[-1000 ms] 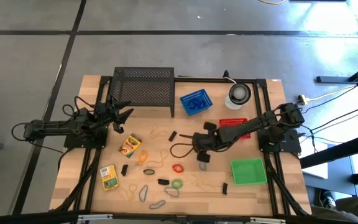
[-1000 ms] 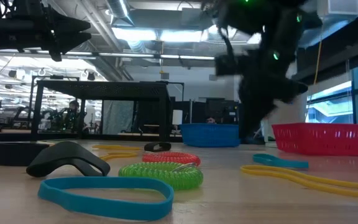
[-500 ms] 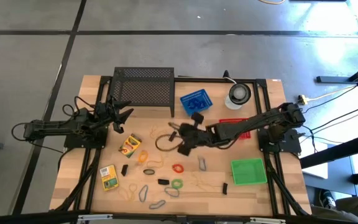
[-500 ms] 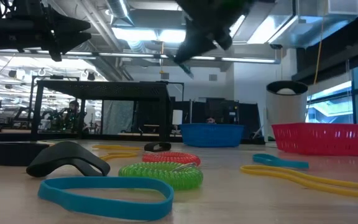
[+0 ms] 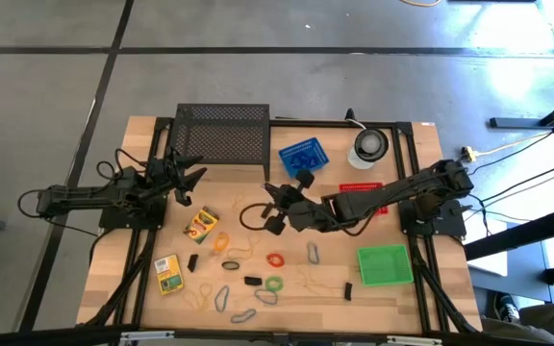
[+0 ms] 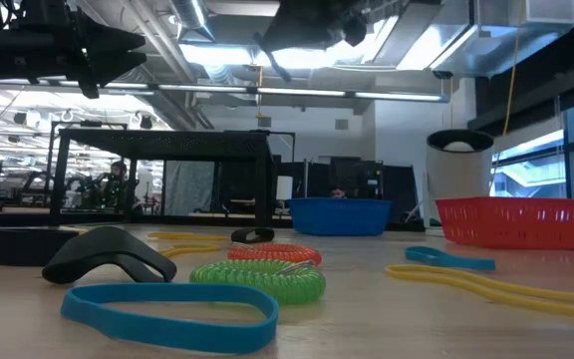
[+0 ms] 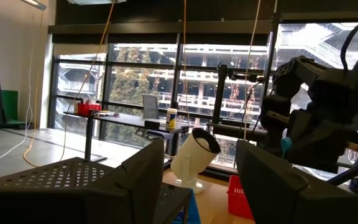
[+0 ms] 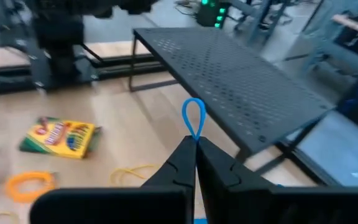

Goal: Pick & Place Office Desk Supplies
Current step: Put the blue rubber band into the red bin

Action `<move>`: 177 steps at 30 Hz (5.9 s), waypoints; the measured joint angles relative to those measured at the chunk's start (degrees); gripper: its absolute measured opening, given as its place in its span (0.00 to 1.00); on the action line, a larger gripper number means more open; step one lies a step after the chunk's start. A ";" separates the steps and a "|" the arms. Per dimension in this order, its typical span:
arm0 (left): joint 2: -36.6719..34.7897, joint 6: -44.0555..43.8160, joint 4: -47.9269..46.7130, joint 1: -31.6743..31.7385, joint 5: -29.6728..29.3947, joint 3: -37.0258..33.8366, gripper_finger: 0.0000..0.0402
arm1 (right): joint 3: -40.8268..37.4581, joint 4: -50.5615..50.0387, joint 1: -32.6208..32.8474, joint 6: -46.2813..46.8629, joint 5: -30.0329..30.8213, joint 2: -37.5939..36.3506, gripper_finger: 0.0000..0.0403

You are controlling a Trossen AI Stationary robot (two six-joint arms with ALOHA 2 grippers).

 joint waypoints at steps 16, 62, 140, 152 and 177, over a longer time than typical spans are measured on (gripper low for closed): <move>0.01 0.00 0.00 0.00 0.00 -0.01 0.48 | 0.02 -46.57 0.70 34.07 4.87 -4.95 0.02; 0.00 0.00 0.00 -0.02 0.00 -0.01 0.48 | -20.13 -73.57 2.60 75.73 -16.26 -6.47 0.32; 0.01 0.00 0.00 0.00 -0.02 -0.01 0.48 | -21.70 -21.81 -0.78 16.79 -43.36 -8.03 0.55; 0.01 0.00 0.00 -0.01 -0.01 -0.01 0.48 | -21.70 -18.40 2.16 14.00 -43.55 -0.47 0.55; 0.00 0.00 0.00 -0.01 0.00 -0.01 0.48 | -21.33 -14.55 4.42 12.66 -37.98 4.17 0.27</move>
